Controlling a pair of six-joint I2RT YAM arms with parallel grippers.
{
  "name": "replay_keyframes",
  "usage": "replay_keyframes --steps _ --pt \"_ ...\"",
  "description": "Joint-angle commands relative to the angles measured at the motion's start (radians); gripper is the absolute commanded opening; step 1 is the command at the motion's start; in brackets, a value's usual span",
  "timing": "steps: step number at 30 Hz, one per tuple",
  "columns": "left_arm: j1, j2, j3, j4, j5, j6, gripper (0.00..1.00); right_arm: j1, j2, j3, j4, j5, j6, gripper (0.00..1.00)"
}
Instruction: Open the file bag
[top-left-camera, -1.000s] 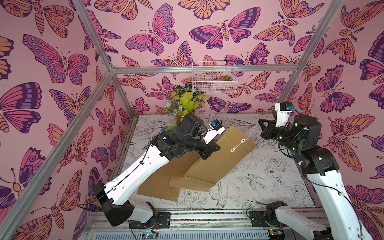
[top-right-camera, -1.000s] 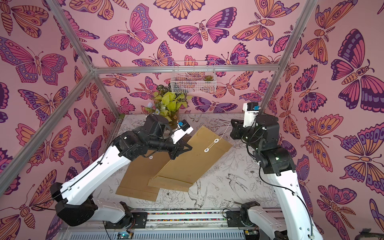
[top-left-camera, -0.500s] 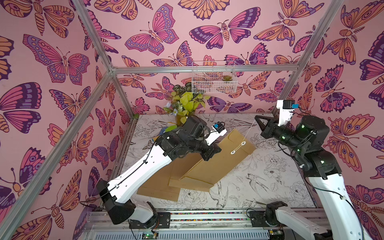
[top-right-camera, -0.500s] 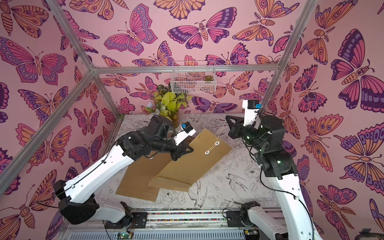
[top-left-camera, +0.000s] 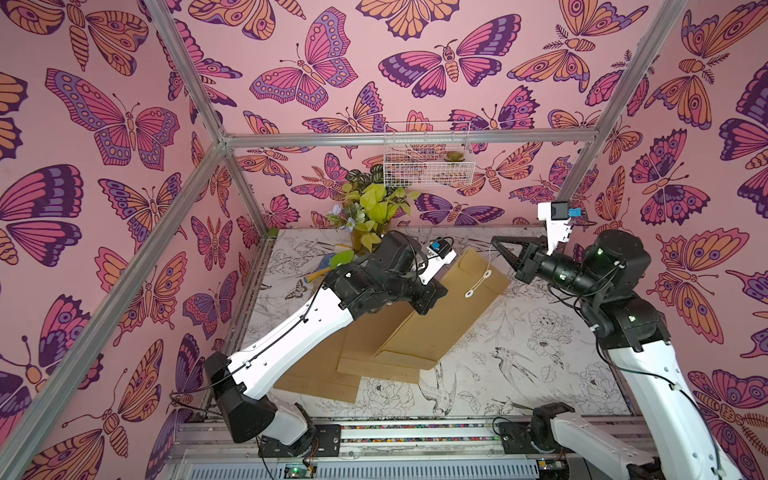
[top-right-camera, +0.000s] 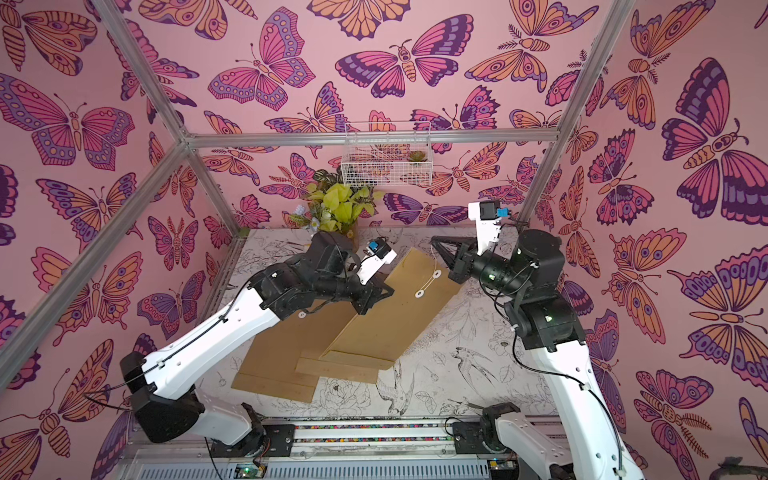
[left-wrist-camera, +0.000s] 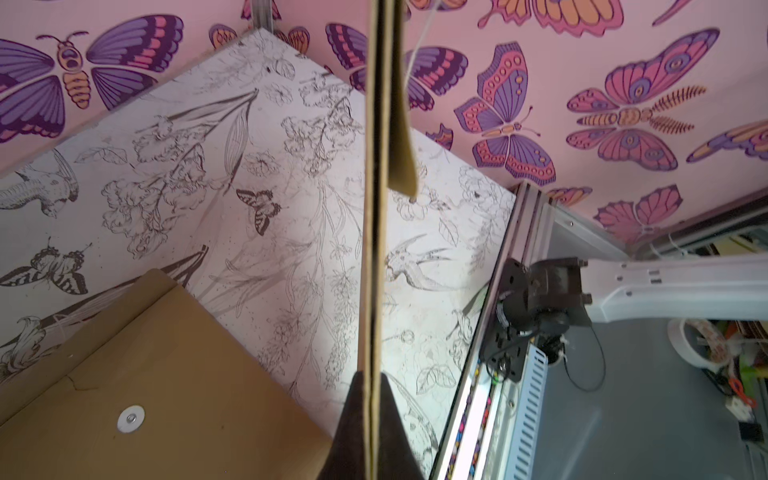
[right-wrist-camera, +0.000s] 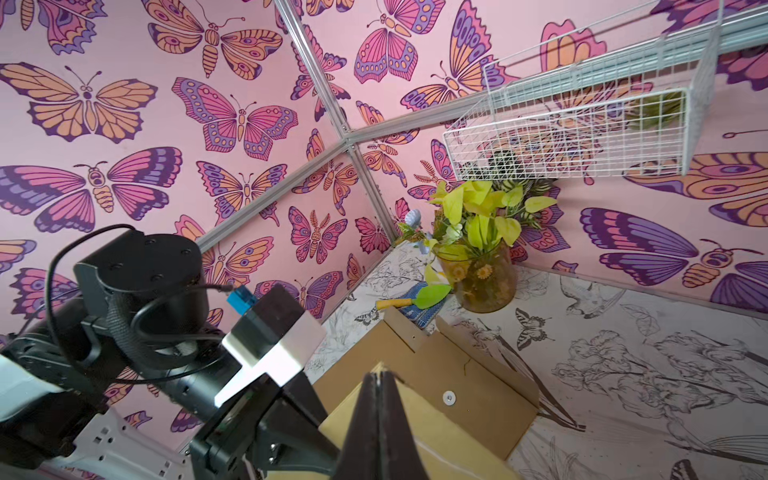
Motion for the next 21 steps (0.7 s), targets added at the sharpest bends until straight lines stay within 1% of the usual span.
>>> replay_keyframes --steps 1,4,6,11,21 --pt "-0.001 -0.019 -0.05 0.19 -0.052 -0.097 0.0 -0.007 0.005 -0.004 0.055 -0.074 0.034 0.0" --pt "0.0 -0.019 -0.078 0.298 -0.093 -0.152 0.0 -0.004 0.002 -0.025 0.094 -0.091 0.075 0.0" --pt "0.0 -0.014 -0.097 0.374 -0.124 -0.188 0.0 -0.003 0.0 -0.05 0.143 -0.096 0.127 0.0" --pt "0.001 0.0 -0.122 0.51 -0.175 -0.246 0.0 0.01 0.025 -0.079 0.215 -0.111 0.216 0.0" --pt "0.008 0.007 -0.142 0.572 -0.225 -0.275 0.0 0.075 0.049 -0.093 0.221 -0.166 0.239 0.0"
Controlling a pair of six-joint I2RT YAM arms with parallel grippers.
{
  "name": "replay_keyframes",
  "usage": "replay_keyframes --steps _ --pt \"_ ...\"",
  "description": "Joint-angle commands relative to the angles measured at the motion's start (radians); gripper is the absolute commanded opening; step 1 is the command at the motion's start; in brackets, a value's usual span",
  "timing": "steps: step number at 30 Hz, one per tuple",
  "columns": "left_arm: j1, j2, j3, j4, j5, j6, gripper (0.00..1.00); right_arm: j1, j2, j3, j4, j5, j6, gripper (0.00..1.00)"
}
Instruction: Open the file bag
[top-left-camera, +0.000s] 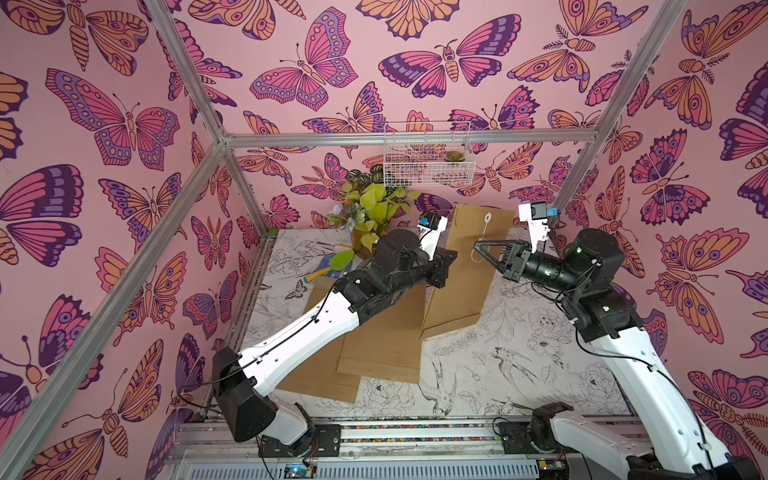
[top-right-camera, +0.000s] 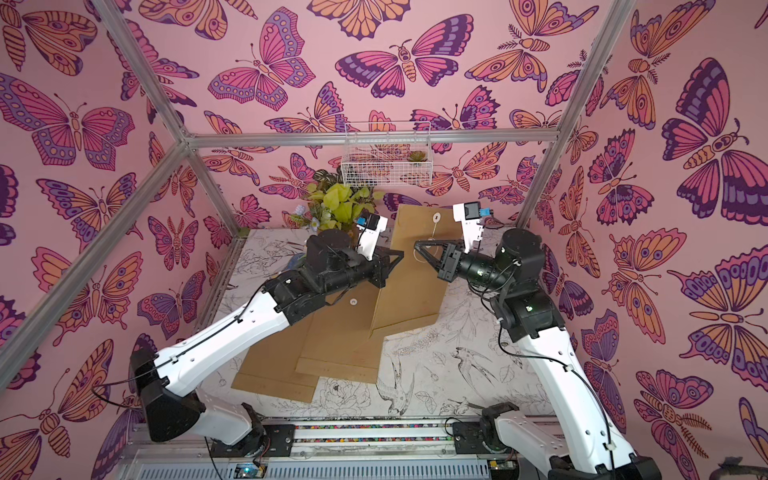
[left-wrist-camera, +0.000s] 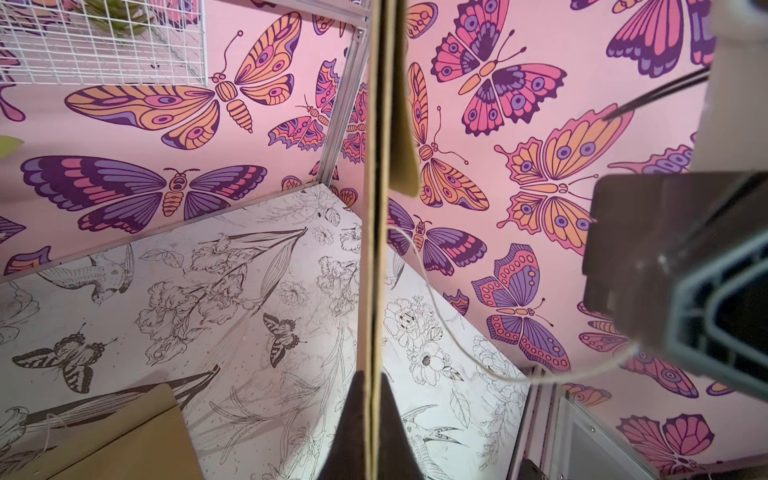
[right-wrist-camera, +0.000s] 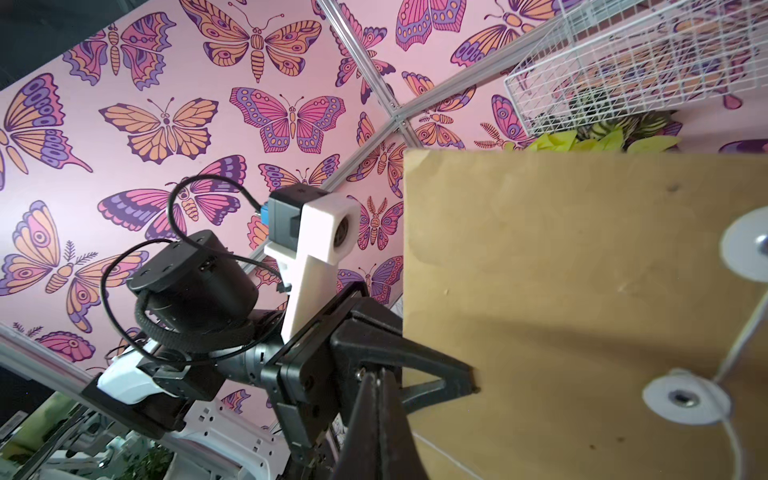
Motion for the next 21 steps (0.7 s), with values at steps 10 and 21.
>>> replay_keyframes --steps 10,21 --pt "0.053 -0.025 -0.06 0.076 -0.075 -0.033 0.0 0.054 -0.024 -0.018 0.069 -0.091 -0.004 0.0" --pt "0.099 -0.083 -0.106 0.111 -0.104 -0.051 0.0 0.058 -0.03 -0.059 0.005 -0.103 -0.042 0.0"
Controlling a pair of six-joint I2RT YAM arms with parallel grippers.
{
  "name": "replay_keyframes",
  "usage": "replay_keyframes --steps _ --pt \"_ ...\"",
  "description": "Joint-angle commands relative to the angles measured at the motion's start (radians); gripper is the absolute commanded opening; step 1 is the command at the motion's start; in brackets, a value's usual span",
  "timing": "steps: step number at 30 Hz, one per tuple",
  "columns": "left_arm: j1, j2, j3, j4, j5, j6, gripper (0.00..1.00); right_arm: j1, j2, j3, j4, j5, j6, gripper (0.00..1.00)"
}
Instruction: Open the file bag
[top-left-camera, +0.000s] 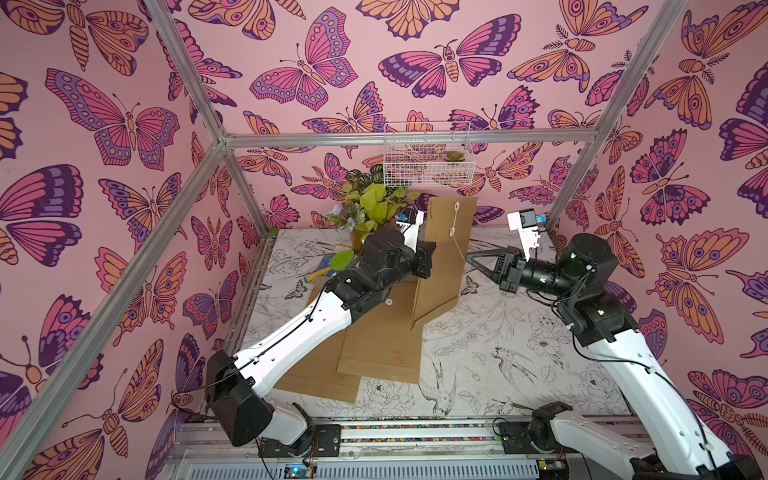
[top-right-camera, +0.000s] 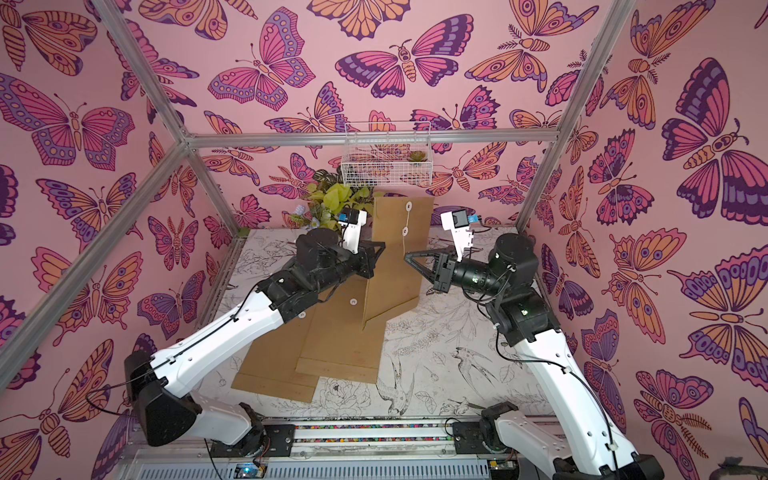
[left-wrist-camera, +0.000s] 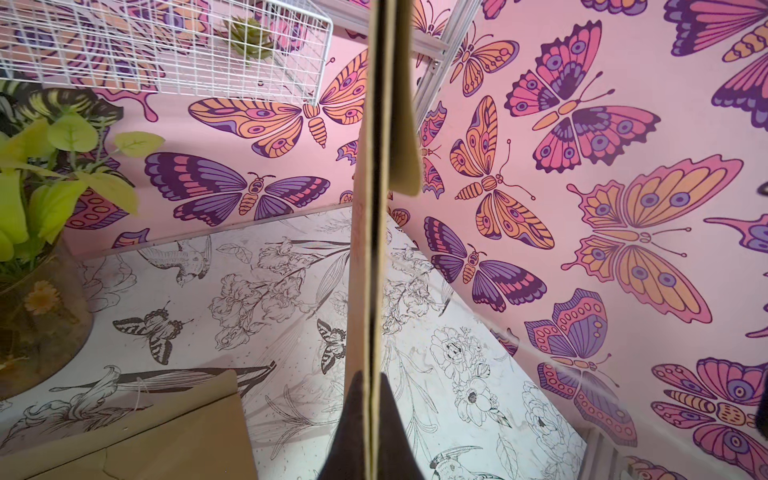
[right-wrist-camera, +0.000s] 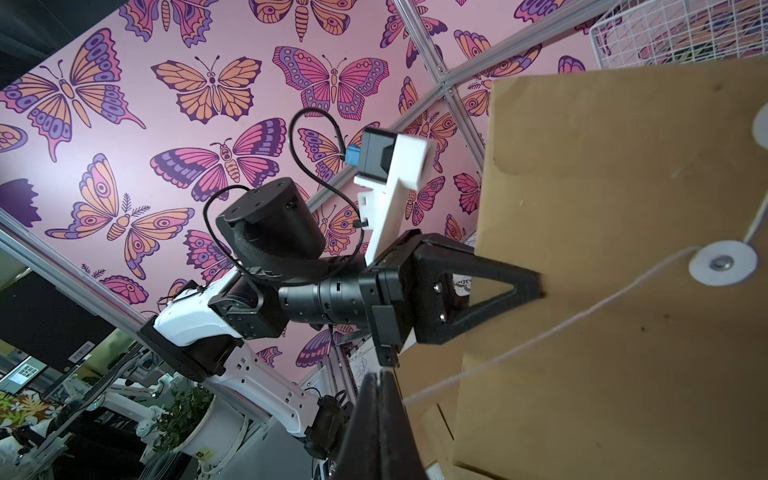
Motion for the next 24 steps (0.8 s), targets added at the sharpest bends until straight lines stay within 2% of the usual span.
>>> replay_keyframes --steps 1,8,15,23,24 --pt "0.012 -0.049 -0.025 0.061 -0.023 -0.013 0.0 0.008 -0.02 -0.027 -0.036 -0.012 -0.034 0.0" --pt "0.032 -0.087 -0.041 0.074 -0.054 -0.011 0.0 0.008 -0.024 -0.066 -0.102 -0.008 -0.08 0.0" --pt "0.052 -0.139 -0.065 0.09 -0.076 -0.016 0.0 0.008 -0.041 -0.086 -0.196 0.073 -0.14 0.0" --pt "0.082 -0.164 -0.085 0.1 -0.089 -0.024 0.0 0.009 -0.006 -0.103 -0.223 0.061 -0.145 0.0" --pt "0.083 -0.199 -0.087 0.101 -0.086 -0.027 0.0 0.009 -0.004 -0.106 -0.225 0.06 -0.144 0.0"
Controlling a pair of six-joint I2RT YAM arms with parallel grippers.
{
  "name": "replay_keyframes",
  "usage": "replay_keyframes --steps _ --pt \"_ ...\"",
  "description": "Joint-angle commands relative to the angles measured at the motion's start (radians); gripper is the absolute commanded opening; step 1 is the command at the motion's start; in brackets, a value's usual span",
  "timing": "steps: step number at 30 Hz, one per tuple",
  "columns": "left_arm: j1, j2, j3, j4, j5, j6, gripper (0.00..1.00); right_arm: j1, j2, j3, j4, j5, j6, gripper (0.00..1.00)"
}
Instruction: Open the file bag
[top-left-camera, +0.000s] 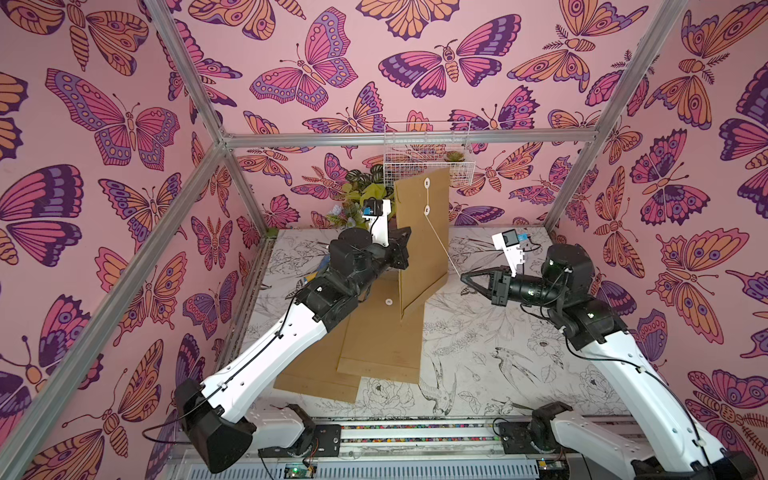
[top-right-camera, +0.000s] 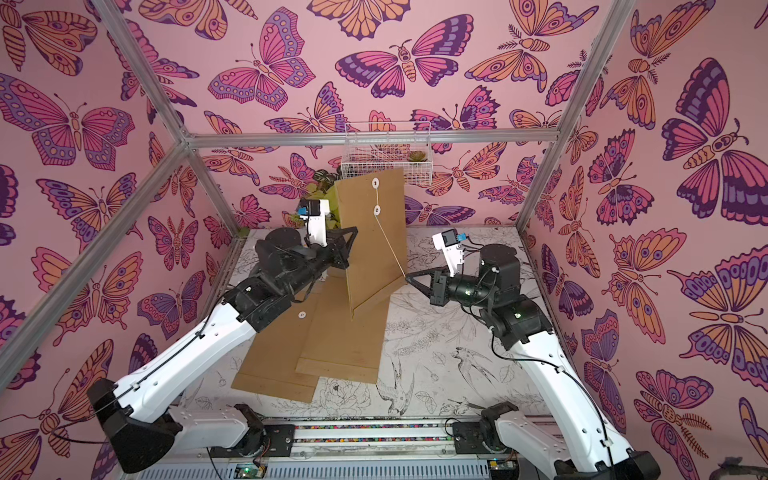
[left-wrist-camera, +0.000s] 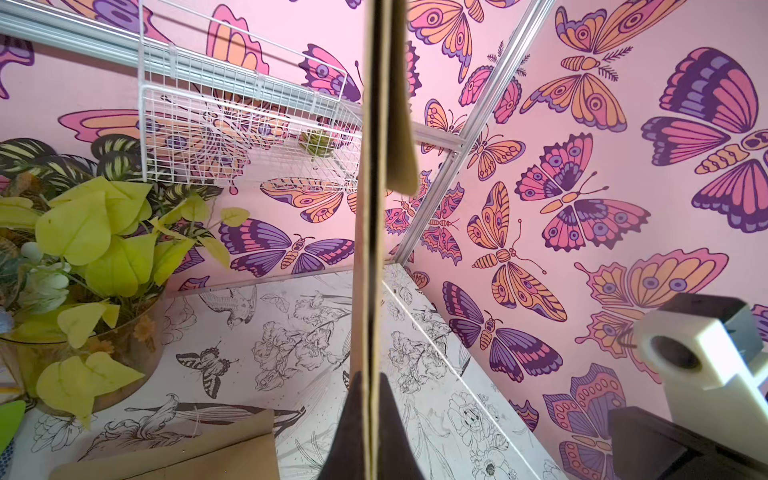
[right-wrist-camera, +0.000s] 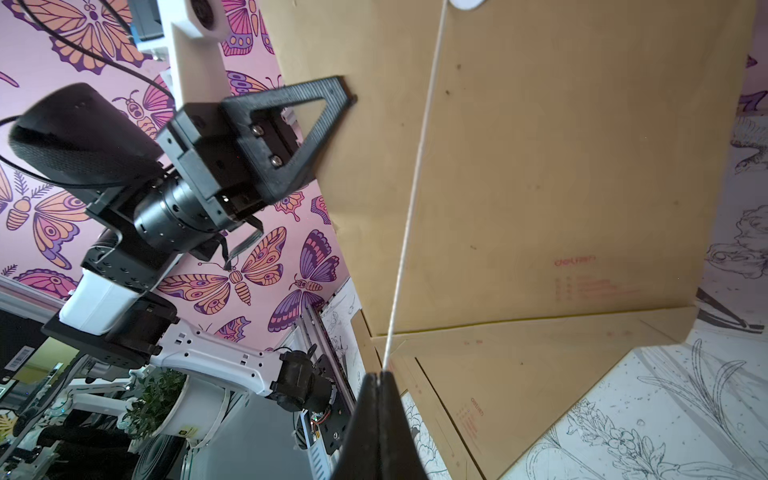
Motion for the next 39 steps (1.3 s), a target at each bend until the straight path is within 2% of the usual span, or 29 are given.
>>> replay_keyframes --steps 1,5,8,13,16,25,30,39 --pt "0.011 -0.054 -0.023 0.042 -0.006 -0.018 0.0 0.007 0.008 -0.016 -0.026 0.001 -0.019 0.0" --pt "0.012 -0.072 -0.036 0.048 -0.006 -0.017 0.0 0.007 0.022 -0.027 -0.031 0.007 -0.025 0.0" --pt "0.017 -0.085 -0.044 0.046 -0.005 -0.019 0.0 0.006 0.03 -0.02 -0.081 0.058 -0.054 0.0" --pt "0.024 -0.115 -0.056 0.029 0.024 -0.017 0.0 0.002 0.024 -0.013 -0.183 0.26 -0.089 0.0" --pt "0.028 -0.135 -0.065 0.015 0.047 -0.009 0.0 -0.01 0.026 -0.007 -0.201 0.333 -0.088 0.0" --pt "0.041 -0.196 -0.103 -0.047 0.138 0.019 0.0 -0.057 0.026 0.025 -0.239 0.466 -0.087 0.0" --pt "0.045 -0.217 -0.11 -0.108 0.19 0.054 0.0 -0.086 0.017 0.028 -0.24 0.49 -0.095 0.0" --pt "0.044 -0.205 -0.086 -0.233 0.285 0.106 0.0 -0.109 -0.076 0.085 -0.2 0.615 -0.1 0.0"
